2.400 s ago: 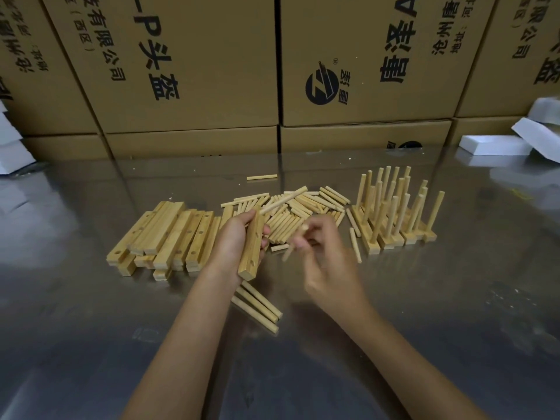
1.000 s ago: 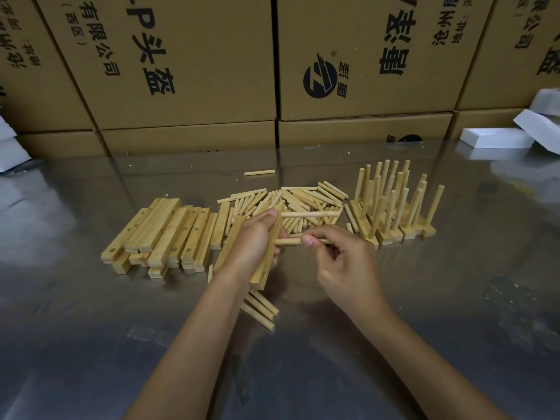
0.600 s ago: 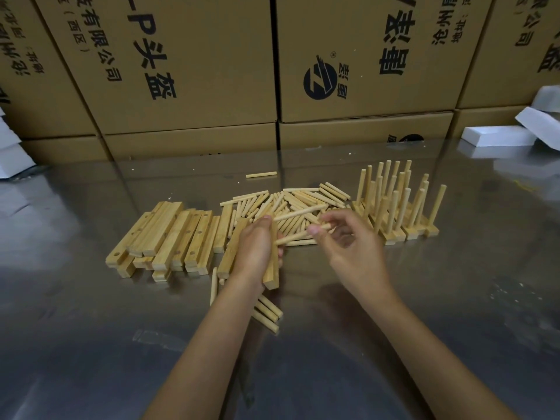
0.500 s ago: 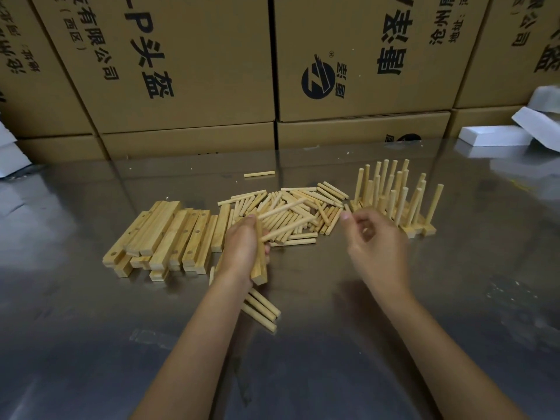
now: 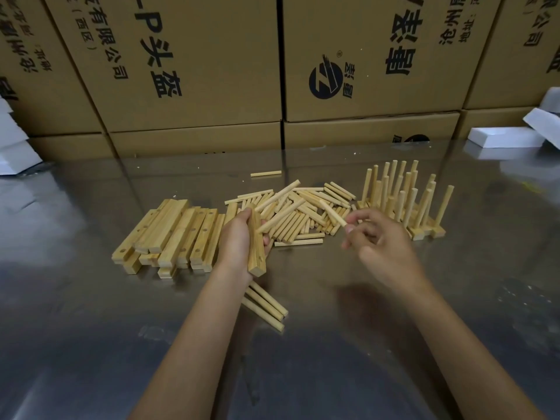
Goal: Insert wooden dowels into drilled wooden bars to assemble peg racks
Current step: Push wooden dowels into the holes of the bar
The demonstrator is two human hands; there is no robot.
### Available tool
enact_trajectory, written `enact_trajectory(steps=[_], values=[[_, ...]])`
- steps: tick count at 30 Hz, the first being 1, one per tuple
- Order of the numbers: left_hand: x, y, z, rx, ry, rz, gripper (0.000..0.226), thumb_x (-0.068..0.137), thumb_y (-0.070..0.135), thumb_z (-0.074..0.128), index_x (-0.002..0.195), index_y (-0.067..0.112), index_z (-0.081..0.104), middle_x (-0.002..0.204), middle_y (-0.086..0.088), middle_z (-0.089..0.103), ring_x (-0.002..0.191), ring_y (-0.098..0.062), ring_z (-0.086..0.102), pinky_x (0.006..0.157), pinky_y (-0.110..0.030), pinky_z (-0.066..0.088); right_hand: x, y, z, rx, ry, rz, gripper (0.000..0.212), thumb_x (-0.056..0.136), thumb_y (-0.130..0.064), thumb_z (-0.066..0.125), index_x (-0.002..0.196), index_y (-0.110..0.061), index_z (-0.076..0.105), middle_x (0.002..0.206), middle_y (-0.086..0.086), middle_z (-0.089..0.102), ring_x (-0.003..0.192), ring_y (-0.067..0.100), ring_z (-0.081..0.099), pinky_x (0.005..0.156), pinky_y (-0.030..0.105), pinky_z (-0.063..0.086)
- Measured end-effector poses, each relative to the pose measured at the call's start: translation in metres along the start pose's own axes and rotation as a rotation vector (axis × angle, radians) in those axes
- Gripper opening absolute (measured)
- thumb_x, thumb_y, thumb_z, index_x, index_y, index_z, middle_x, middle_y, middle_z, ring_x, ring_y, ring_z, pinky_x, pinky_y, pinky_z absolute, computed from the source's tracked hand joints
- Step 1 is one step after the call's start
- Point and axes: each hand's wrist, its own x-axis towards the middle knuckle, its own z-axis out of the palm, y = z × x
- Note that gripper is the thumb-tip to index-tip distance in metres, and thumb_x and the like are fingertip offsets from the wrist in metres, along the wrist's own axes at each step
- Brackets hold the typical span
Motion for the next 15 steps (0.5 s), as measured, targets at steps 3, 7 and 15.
enact_trajectory(steps=[3, 7, 15], values=[[0.0, 0.002, -0.002, 0.003, 0.01, -0.006, 0.033, 0.103, 0.036, 0.048, 0.093, 0.01, 0.065, 0.054, 0.001, 0.056, 0.038, -0.008, 0.049, 0.035, -0.018, 0.041, -0.007, -0.011, -0.002, 0.084, -0.363, -0.039, 0.025, 0.096, -0.012, 0.061, 0.109, -0.03, 0.071, 0.078, -0.006, 0.072, 0.073, 0.002, 0.06, 0.07, 0.029, 0.044], [-0.001, 0.002, 0.0, 0.018, 0.001, 0.012, 0.033, 0.103, 0.036, 0.047, 0.094, 0.009, 0.064, 0.05, 0.002, 0.054, 0.037, -0.009, 0.048, 0.034, -0.017, 0.041, -0.02, -0.018, 0.013, 0.069, -0.453, -0.074, 0.022, 0.095, -0.016, 0.063, 0.1, -0.033, 0.077, 0.087, -0.005, 0.073, 0.081, 0.023, 0.063, 0.066, 0.034, 0.049], [-0.002, -0.001, 0.003, 0.07, 0.006, 0.039, 0.035, 0.101, 0.038, 0.051, 0.1, 0.009, 0.069, 0.062, 0.0, 0.06, 0.043, -0.01, 0.053, 0.039, -0.022, 0.044, -0.023, -0.02, 0.022, 0.123, -0.272, -0.158, 0.021, 0.096, -0.008, 0.059, 0.099, -0.021, 0.076, 0.096, 0.006, 0.072, 0.091, 0.033, 0.061, 0.074, 0.045, 0.048]])
